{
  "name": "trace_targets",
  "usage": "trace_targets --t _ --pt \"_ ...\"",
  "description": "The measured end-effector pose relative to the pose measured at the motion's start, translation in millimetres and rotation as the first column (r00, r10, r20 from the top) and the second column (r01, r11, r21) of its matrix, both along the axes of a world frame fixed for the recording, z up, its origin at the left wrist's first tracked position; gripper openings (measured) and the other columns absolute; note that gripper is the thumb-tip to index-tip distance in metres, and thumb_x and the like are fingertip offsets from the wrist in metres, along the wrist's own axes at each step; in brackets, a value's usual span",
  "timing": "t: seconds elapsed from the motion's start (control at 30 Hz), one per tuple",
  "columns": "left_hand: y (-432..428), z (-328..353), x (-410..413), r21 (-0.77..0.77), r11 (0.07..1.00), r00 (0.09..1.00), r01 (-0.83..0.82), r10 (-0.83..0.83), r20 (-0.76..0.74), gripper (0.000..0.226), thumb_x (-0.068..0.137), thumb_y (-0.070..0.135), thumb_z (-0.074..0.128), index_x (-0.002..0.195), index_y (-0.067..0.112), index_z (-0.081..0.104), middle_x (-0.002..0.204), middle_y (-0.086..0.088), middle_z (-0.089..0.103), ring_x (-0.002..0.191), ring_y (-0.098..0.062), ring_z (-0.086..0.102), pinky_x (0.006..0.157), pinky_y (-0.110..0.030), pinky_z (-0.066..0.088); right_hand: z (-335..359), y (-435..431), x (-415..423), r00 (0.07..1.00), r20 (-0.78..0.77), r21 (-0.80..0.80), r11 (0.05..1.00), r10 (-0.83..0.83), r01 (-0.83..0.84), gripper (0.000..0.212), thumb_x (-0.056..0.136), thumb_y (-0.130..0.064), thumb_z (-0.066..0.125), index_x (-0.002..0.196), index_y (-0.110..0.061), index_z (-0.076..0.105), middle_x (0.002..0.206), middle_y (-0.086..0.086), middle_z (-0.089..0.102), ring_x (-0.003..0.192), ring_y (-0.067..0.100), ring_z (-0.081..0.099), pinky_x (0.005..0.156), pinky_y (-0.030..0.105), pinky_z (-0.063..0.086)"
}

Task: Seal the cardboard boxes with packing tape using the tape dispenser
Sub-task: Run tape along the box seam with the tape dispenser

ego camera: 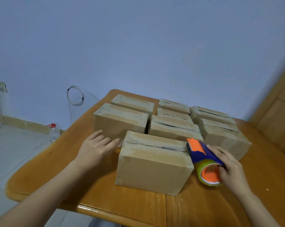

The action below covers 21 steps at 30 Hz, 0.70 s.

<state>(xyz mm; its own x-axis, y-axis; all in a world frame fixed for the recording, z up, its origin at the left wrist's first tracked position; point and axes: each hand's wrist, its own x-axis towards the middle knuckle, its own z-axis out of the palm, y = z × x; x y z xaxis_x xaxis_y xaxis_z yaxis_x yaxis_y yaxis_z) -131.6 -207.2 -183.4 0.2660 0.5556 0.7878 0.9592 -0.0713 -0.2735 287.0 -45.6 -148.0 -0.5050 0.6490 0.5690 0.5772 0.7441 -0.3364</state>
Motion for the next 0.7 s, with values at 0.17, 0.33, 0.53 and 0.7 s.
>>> trace_targets --t 0.17,0.33,0.53,0.7 --pt "2 -4 7 0.006 0.999 0.996 -0.052 0.052 -0.07 0.026 0.088 0.007 0.049 0.102 0.008 0.071 0.067 -0.003 0.064 0.059 -0.024 0.06 0.076 -0.041 0.051 -2 -2 -2 1.0 -0.023 -0.005 1.0 -0.013 0.013 0.113 0.074 0.027 0.052 0.129 -0.069 0.03 0.127 -0.009 0.047 0.117 0.001 0.038 0.078 0.024 0.047" --pt "-2 6 12 -0.012 0.998 0.979 -0.068 0.065 -0.192 0.028 0.083 -0.001 0.047 0.108 0.0 0.058 0.062 -0.004 0.06 0.058 -0.023 0.057 0.073 -0.038 0.036 -4 -2 -1 0.999 -0.034 -0.004 1.0 -0.012 0.012 0.111 0.074 0.027 0.051 0.129 -0.067 0.032 0.129 -0.009 0.046 0.117 0.009 0.042 0.075 0.014 0.048" --pt "-5 20 23 -0.046 0.988 0.942 -0.148 0.127 -0.311 0.032 0.062 -0.007 0.066 0.094 -0.005 0.067 0.05 -0.002 0.049 0.064 -0.024 0.047 0.068 -0.036 0.032 -8 -4 -4 0.998 -0.061 -0.003 1.0 -0.003 0.002 0.109 0.075 0.027 0.05 0.13 -0.066 0.033 0.128 -0.008 0.047 0.116 0.016 0.046 0.076 0.016 0.05" --pt "-18 25 38 -0.181 0.956 0.934 -0.233 0.168 -0.316 0.03 0.044 0.001 0.08 0.069 0.002 0.065 0.048 -0.002 0.048 0.062 -0.025 0.049 0.064 -0.036 0.025 -10 -9 -9 0.994 -0.11 0.001 1.0 0.003 -0.003 0.112 0.071 0.03 0.05 0.129 -0.065 0.035 0.126 -0.004 0.05 0.114 0.014 0.046 0.082 0.008 0.044"
